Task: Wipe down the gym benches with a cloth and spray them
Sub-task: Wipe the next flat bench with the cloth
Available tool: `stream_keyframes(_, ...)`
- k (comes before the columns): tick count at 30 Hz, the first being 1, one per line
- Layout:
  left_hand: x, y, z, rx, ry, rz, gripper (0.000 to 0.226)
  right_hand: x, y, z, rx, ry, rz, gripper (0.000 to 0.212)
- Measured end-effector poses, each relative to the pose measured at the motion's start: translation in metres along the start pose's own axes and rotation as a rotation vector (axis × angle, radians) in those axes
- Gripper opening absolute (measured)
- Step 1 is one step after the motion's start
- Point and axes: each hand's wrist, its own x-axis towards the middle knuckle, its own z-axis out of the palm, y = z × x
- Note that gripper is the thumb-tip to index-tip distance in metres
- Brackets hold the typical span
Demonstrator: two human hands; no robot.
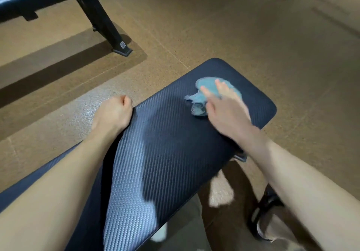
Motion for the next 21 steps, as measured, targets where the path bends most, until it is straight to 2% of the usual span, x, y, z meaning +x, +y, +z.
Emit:
stream_keyframes(1,-0.001,0.002,0.000,0.016,0.003,0.033,0.041,0.003,0.007,-0.003,0.002,-0.005,0.102,0.052)
stream_keyframes(2,-0.003,0.005,0.000,0.026,0.000,0.062,0.039,-0.001,-0.004,-0.001,-0.011,0.001,0.126,0.054)
stream_keyframes(3,-0.004,0.009,0.002,0.032,-0.007,0.094,0.037,-0.009,-0.026,0.009,-0.036,0.013,0.050,0.056)
stream_keyframes(5,-0.008,0.014,0.004,0.047,-0.048,0.131,0.032,-0.032,-0.081,0.028,-0.021,-0.010,-0.238,0.062)
stream_keyframes(7,-0.011,0.009,0.011,0.047,-0.059,0.154,0.030,-0.029,-0.105,0.030,-0.017,-0.075,-0.455,0.057)
stream_keyframes(11,-0.013,0.018,0.009,0.015,-0.096,0.103,0.043,0.022,-0.090,0.017,-0.045,-0.112,-0.520,0.048)
stream_keyframes(14,-0.015,0.044,0.011,0.098,-0.136,0.088,0.057,0.037,-0.062,0.013,0.010,-0.051,-0.375,0.049)
stream_keyframes(17,-0.024,0.064,0.024,0.172,-0.118,0.134,0.063,0.042,0.017,0.001,0.089,0.040,-0.041,0.049)
stream_keyframes(19,-0.029,0.070,0.031,0.289,-0.101,0.110,0.074,0.018,0.061,-0.004,0.103,0.104,0.174,0.049)
stream_keyframes(21,-0.034,0.075,0.033,0.346,-0.098,0.092,0.081,-0.026,0.059,0.004,0.081,0.166,0.283,0.050)
